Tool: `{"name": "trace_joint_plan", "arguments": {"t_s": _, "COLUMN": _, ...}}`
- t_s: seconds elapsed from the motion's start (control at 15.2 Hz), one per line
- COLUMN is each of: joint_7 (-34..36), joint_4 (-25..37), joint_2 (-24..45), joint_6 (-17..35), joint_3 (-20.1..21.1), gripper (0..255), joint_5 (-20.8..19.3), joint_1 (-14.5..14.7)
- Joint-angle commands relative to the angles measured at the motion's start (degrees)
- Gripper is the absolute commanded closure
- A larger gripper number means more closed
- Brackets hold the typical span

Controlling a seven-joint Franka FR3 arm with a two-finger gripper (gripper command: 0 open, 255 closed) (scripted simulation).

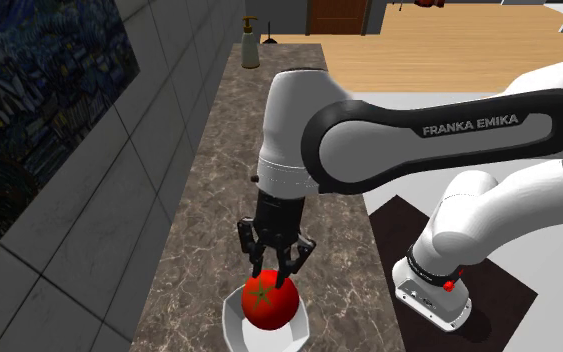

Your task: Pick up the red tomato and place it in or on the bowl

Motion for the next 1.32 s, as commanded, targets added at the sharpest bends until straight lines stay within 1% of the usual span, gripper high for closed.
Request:
{"name": "trace_joint_plan", "arguments": {"t_s": 0.0, "joint_7": -0.6, "joint_4": -1.1, "joint_2": 0.5, "joint_6": 1.6, "joint_3": 0.8, "gripper": 255, "joint_5": 0.6, "joint_1": 0.1}}
{"name": "trace_joint_plan", "arguments": {"t_s": 0.13, "joint_7": -1.4, "joint_4": -2.3, "joint_2": 0.9, "joint_6": 3.1, "joint_3": 1.4, "gripper": 255, "joint_5": 1.2, "joint_1": 0.2}}
{"name": "trace_joint_plan", "arguments": {"t_s": 0.66, "joint_7": -1.4, "joint_4": -2.3, "joint_2": 0.9, "joint_6": 3.1, "joint_3": 1.4, "gripper": 255, "joint_5": 1.2, "joint_1": 0.1}}
{"name": "trace_joint_plan", "arguments": {"t_s": 0.73, "joint_7": -1.4, "joint_4": -2.3, "joint_2": 0.9, "joint_6": 3.1, "joint_3": 1.4, "gripper": 0, "joint_5": 1.2, "joint_1": 0.1}}
{"name": "trace_joint_plan", "arguments": {"t_s": 1.06, "joint_7": -1.4, "joint_4": -2.3, "joint_2": 0.9, "joint_6": 3.1, "joint_3": 1.4, "gripper": 0, "joint_5": 1.2, "joint_1": 0.1}}
{"name": "trace_joint_plan", "arguments": {"t_s": 1.25, "joint_7": -0.8, "joint_4": 0.5, "joint_2": -1.0, "joint_6": -2.7, "joint_3": -2.5, "gripper": 0, "joint_5": -1.3, "joint_1": -0.5}}
